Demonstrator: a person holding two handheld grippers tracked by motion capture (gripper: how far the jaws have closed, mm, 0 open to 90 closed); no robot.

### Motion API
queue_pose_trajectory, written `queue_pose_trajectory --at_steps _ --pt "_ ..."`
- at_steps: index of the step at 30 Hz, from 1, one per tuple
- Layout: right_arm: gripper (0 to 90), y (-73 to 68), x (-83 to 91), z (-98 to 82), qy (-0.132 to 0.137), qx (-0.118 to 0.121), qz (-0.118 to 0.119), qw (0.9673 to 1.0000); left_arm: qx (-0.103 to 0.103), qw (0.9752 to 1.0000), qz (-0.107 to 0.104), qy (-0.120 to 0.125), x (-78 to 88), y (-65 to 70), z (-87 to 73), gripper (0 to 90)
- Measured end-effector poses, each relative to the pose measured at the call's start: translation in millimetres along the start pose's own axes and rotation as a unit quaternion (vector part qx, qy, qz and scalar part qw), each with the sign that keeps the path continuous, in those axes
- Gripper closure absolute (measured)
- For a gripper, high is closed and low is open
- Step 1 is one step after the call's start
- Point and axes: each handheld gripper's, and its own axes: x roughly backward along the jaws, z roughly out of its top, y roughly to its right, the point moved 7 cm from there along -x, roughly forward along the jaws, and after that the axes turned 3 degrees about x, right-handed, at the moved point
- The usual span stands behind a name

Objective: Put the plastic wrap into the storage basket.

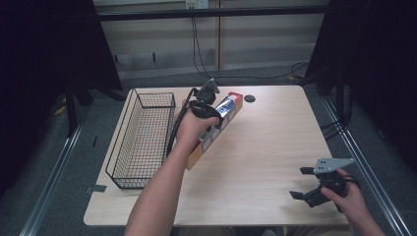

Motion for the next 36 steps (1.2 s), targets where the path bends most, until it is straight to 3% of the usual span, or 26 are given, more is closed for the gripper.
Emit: queue_pose_trajectory --at_steps 24,35,36 --pt "1.9 -0.5 -2.3 2.1 0.002 0.004 0.0 1.0 0.024 0.9995 0.018 0.013 16.8 -19.7 -3.4 44.7" --pt "1.8 -2.3 -3.5 2.4 0.0 0.004 0.005 1.0 0.051 0.9981 0.027 0.02 24.3 -28.8 -7.7 44.7" --pt "1.8 -2.4 -3.6 2.5 0.0 0.004 0.005 1.0 0.043 0.9986 0.027 0.015 25.4 -31.0 -8.7 44.7"
